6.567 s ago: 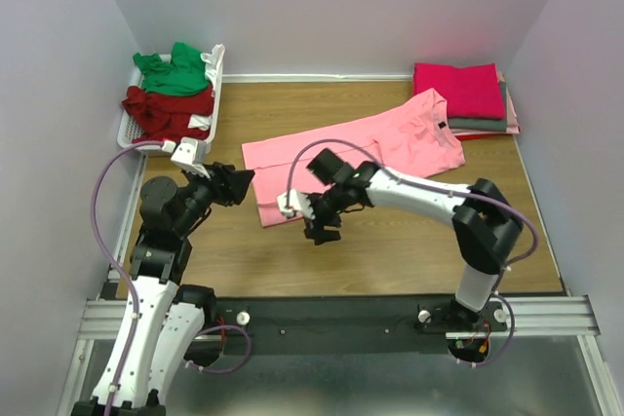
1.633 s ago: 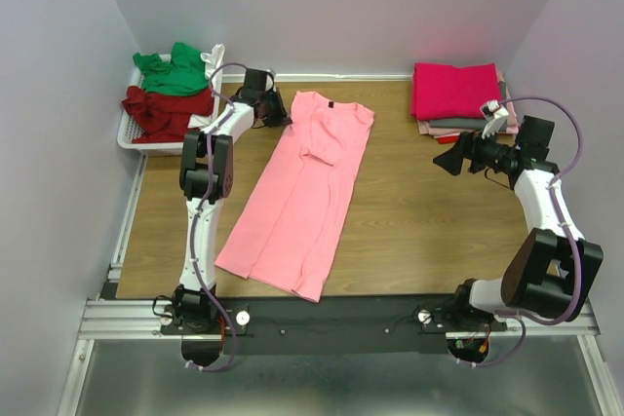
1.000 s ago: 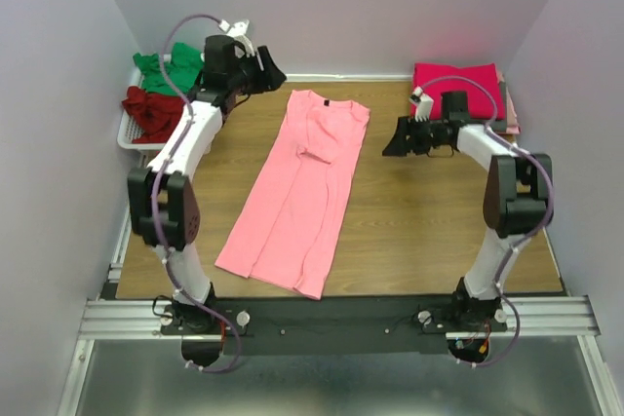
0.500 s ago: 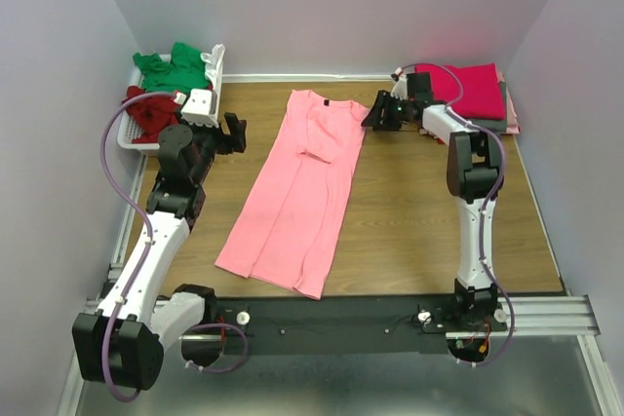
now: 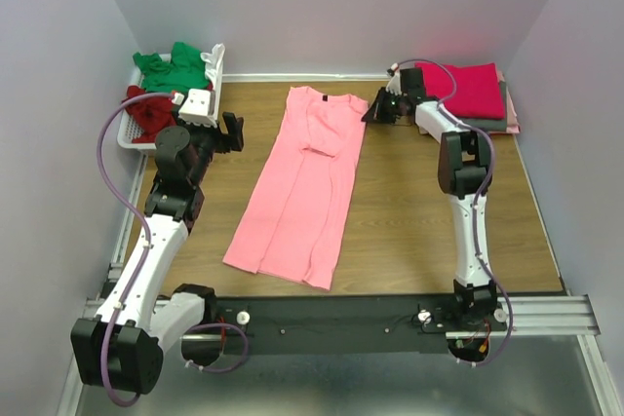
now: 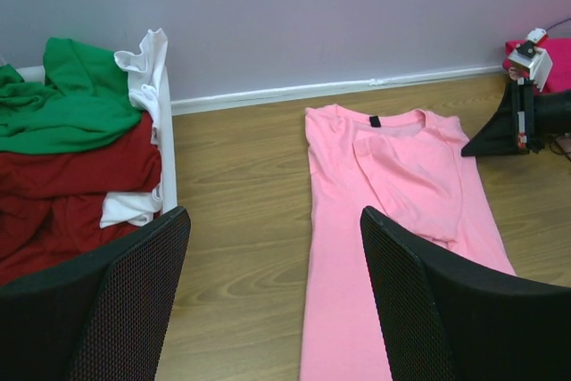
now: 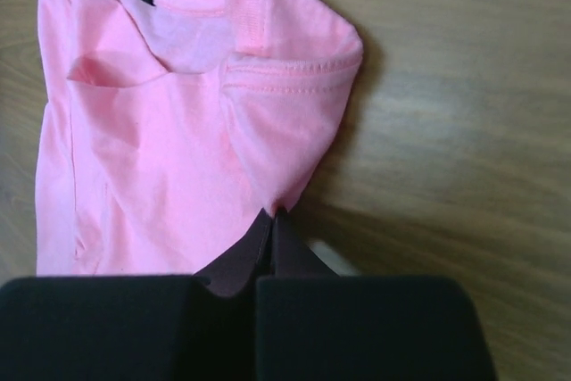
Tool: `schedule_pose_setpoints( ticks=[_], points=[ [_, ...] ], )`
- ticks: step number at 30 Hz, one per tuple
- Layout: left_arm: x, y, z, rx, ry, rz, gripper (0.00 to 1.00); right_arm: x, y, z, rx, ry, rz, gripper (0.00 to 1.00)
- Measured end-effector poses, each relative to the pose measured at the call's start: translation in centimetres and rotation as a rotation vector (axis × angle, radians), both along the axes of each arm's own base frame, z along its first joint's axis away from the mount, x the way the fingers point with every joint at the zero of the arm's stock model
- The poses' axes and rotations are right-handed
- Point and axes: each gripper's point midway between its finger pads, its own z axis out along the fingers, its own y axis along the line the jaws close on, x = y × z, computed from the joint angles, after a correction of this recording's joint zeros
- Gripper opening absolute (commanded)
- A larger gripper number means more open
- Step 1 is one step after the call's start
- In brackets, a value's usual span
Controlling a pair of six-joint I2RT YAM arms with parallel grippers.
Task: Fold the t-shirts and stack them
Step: Fold the tshirt
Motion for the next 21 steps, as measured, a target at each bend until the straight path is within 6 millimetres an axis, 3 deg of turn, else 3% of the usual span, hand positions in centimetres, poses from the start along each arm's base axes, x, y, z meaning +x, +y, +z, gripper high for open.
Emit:
schedule_pose_setpoints(
  ticks=[5,7,11,12,14,15,17,21],
  points=[
    [0.0,0.0,0.0,0.005,-0.001,0.0,0.85,3.0,-0.9,1.3,-0.028,-0.061,-0.048,0.0],
    [0.0,0.0,0.0,0.007,-0.001,-0.001,0.85,4.6,-1.4,2.1,-0.039,-0.103,-0.065,0.06],
    [0.0,0.0,-0.1,0.01,-0.001,-0.005,0.86,7.3,-3.0,3.8,-0.095,-0.2,-0.098,0.37],
    [0.1,-0.1,-0.1,0.011,0.001,-0.008,0.89,7.5,-3.1,4.1,-0.105,-0.217,-0.099,0.51],
    [0.1,-0.3,-0.2,0.013,0.002,-0.022,0.98,8.0,-3.7,4.7,-0.124,-0.245,-0.102,0.64],
    [0.1,-0.4,-0.2,0.013,0.002,-0.027,0.98,8.1,-4.0,5.0,-0.134,-0.26,-0.094,0.75],
    [0.2,-0.7,-0.2,0.008,-0.002,-0.039,0.98,7.5,-4.2,4.6,-0.155,-0.265,-0.057,0.86],
    [0.3,-1.3,-0.2,-0.009,0.001,-0.069,0.98,4.1,-4.3,4.2,-0.188,-0.229,0.032,0.93]
  ],
)
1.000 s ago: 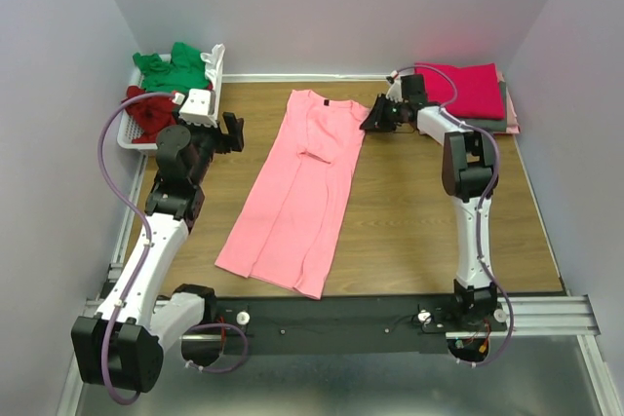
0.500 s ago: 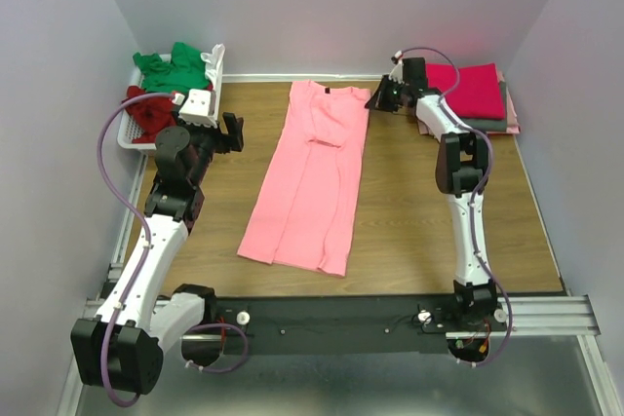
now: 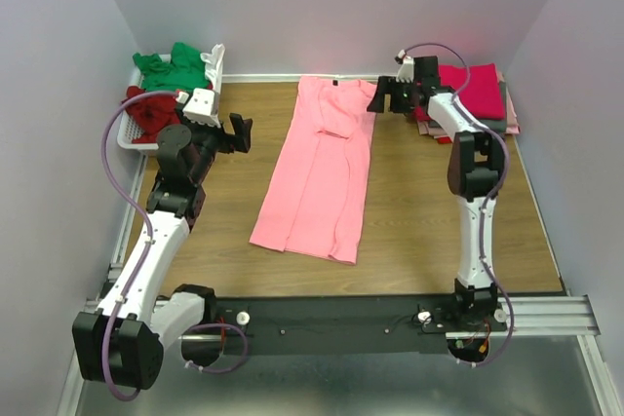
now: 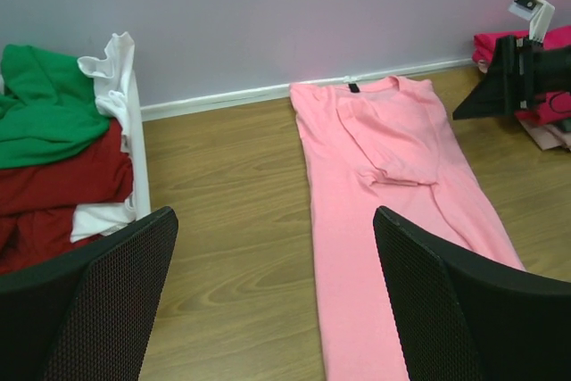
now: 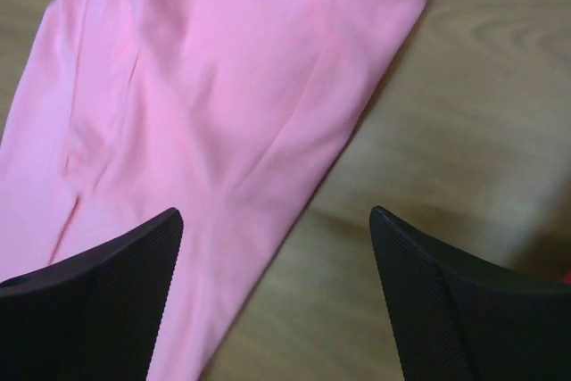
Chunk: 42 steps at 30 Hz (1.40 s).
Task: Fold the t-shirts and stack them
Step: Fold the tshirt
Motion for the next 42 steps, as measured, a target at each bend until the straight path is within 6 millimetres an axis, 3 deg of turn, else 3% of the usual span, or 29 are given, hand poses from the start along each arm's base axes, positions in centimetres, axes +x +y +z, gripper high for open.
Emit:
schedule_pose_setpoints(
  ticks=[1,3,7,10,12,16,20,23,28,33,37,42],
  points=[
    [0.0,-0.3,0.0,-0.014,0.003,-0.016,0.98,-1.9,-0.1,0.2,-0.013,0.023,0.031,1.0],
    [0.1,-0.6,-0.3,-0.028,0.018,-0.026,0.95,-4.4,-0.1,1.3,-0.028,0.034,0.079,1.0],
    [-0.1,-2.0,-2.2,-0.103,0.105,-0.084,0.85,-11.0,0.2,7.0,-0.06,-0.059,0.259,1.0],
    [-0.9,-3.2,-5.1,-0.19,0.225,-0.122,0.82,-16.4,0.6,11.3,-0.111,-0.208,0.436,1.0],
    [-1.9,-3.7,-7.9,-0.256,0.33,-0.129,0.82,-20.1,1.3,12.7,-0.16,-0.309,0.552,1.0],
    [-5.3,-4.1,-15.3,-0.383,0.582,-0.071,0.82,-29.3,3.7,10.1,-0.142,-0.336,0.796,1.0],
    [-9.1,-4.5,-20.6,-0.474,0.81,0.03,0.83,-34.9,3.4,4.7,-0.103,-0.219,0.902,1.0],
    [-11.2,-6.1,-22.1,-0.507,0.923,0.072,0.83,-36.9,2.7,4.1,-0.119,-0.225,0.914,1.0],
    [-14.2,-8.2,-24.8,-0.485,1.124,0.173,0.83,-37.4,2.6,5.6,-0.152,-0.337,0.927,1.0],
    [-16.0,-7.4,-26.1,-0.519,1.205,0.31,0.82,-38.8,2.2,3.9,-0.151,-0.315,0.946,1.0],
    [-16.8,-6.8,-26.3,-0.566,1.22,0.385,0.8,-39.0,2.4,3.8,-0.148,-0.322,0.961,1.0],
    [-17.2,-6.4,-26.6,-0.61,1.232,0.447,0.77,-41.0,4.5,3.2,-0.172,-0.347,1.086,0.99]
  ],
)
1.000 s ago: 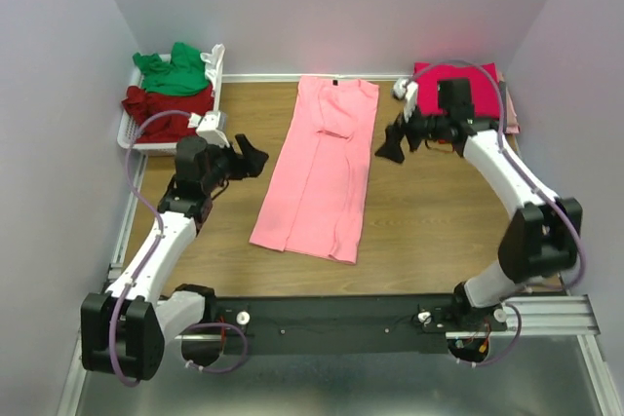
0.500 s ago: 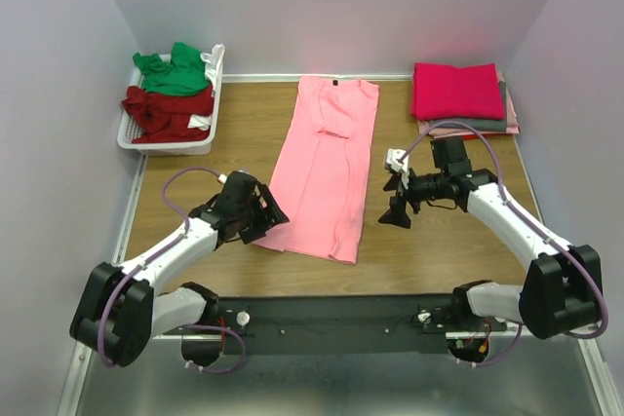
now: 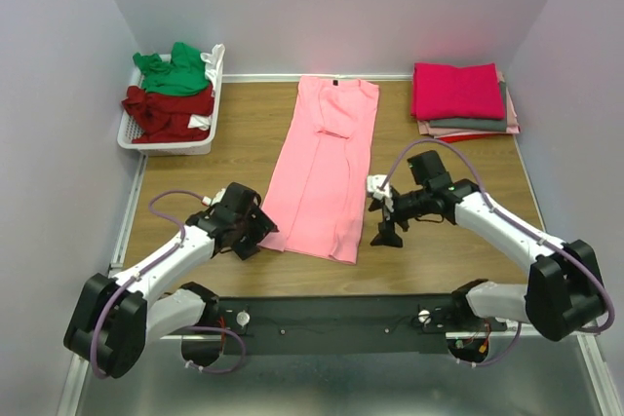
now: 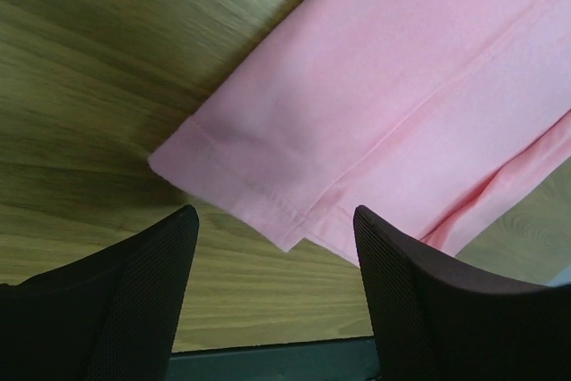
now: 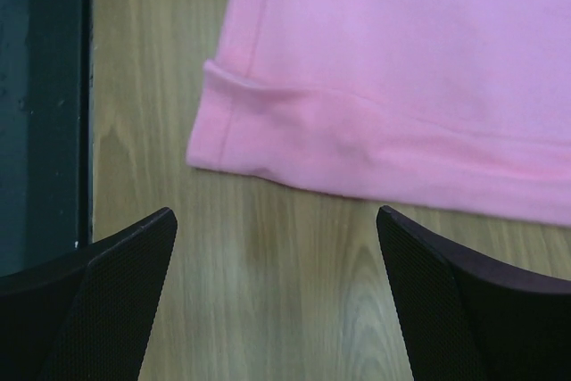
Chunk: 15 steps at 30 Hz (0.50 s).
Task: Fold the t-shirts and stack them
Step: Fold the tshirt
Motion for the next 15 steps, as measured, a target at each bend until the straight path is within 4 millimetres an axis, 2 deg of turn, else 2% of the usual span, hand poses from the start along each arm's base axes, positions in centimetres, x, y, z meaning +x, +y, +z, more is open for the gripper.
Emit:
schedule_pose_setpoints(
  ticks=[3,6,9,11,15],
  points=[
    [-0.3,0.2,-0.5,0.002,0.023,0.032,0.72,-1.9,1.9,-0.9,-0.04,-0.016,0.105,0.98],
    [-0.5,0.5,-1.2,0.008,0.047,0.06,0.65,-3.4,3.1,-2.7,-0.123,-0.033,0.191,0.96],
    [-0.2,0.4,-1.4,0.003,0.049,0.081,0.51,-5.0,4.2,-4.5,-0.216,-0.054,0.268,0.95],
    [-0.1,0.3,-1.7,0.004,0.054,0.089,0.39,-5.7,4.9,-5.1,-0.262,-0.08,0.309,0.95],
    [0.4,0.1,-2.0,0.0,0.054,0.103,0.3,-6.4,5.8,-5.1,-0.297,-0.129,0.351,0.95]
  ],
)
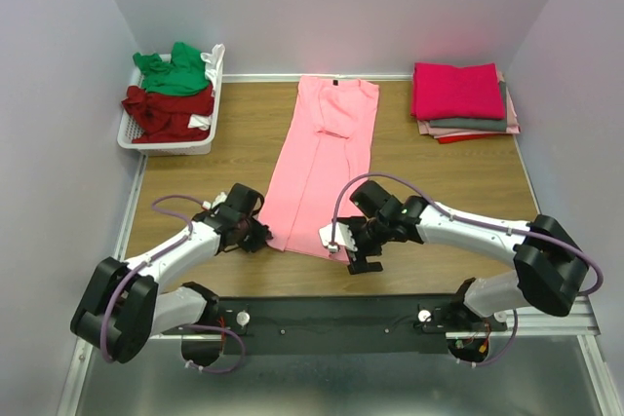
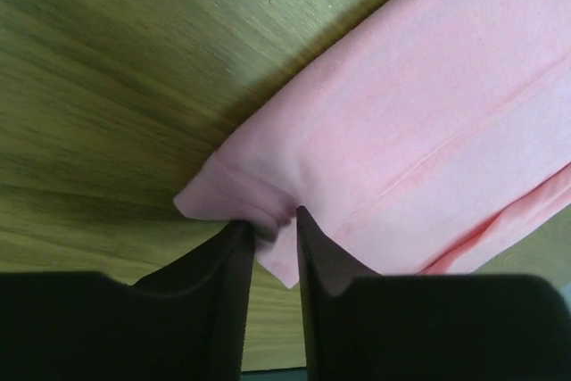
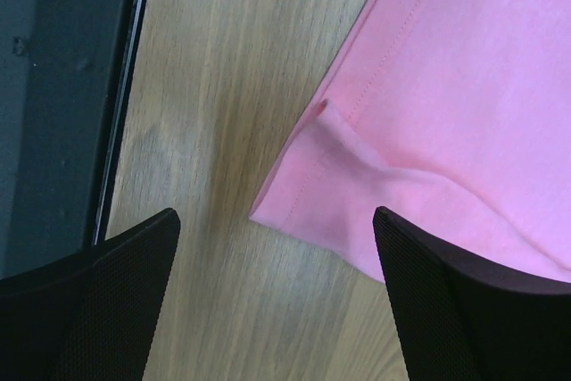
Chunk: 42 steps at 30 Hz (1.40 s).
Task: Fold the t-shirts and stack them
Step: Fold the tshirt
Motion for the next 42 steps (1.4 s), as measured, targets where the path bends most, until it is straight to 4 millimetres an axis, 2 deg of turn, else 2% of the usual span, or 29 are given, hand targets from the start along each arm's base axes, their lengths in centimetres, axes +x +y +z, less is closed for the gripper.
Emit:
schedule_pose_setpoints(
  ticks=[7,14,26,33,42],
  points=[
    [0.3,0.2,-0.2,0.013,-0.007,0.01,0.09,0.1,0.2,0.6,-0.006,-0.048,0.007,0.95],
    [0.9,-0.1,-0.1,0.005,-0.035,-0.002,0.0,-0.5,0.2,0.7,-0.005,-0.053,0.041,0.96],
    [1.3,-0.4,1.5,-0.034,-0.127,-0.018,0.0,-2.1,0.8,0.4,-0.003,-0.034,0.078,0.96],
    [1.3,-0.4,1.5,-0.032,-0.129,-0.024,0.0,-3.4,1.1,-0.1,-0.011,-0.026,0.095,0.95],
    [1.2,-0.3,1.5,-0.034,-0.134,-0.028,0.0,-4.1,1.5,-0.5,-0.014,-0.009,0.085,0.89]
  ],
)
